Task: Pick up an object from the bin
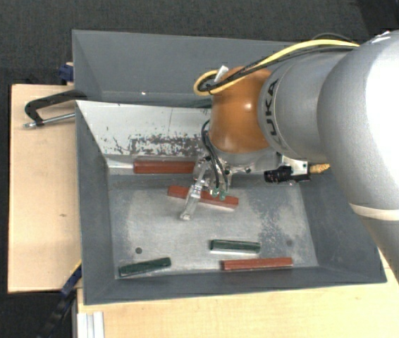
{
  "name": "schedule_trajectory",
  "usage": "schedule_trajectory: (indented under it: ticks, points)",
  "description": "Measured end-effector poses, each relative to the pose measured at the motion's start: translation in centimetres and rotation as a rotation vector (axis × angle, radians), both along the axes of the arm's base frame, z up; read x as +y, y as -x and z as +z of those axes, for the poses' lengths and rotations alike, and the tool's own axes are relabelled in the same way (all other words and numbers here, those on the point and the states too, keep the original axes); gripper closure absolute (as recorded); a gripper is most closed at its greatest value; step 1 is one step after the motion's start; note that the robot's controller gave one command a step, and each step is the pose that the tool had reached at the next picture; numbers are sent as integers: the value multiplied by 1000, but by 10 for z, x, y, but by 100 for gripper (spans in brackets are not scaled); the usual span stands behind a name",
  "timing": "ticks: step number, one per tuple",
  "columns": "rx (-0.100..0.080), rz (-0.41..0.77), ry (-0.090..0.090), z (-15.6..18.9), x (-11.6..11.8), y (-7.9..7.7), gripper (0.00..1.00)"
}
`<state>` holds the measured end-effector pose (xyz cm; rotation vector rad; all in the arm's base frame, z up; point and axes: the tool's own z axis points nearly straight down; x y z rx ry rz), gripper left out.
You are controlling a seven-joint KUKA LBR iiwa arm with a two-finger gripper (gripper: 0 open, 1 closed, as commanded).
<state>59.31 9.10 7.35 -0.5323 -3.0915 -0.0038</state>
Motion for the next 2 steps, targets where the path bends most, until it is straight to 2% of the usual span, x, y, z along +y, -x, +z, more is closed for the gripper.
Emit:
schedule_trajectory:
  ticks: [1, 2]
  points:
    - [-8, -61, 2, -1, -10, -6, 100]
    - [-8, -82, 1, -2, -6, -7, 100]
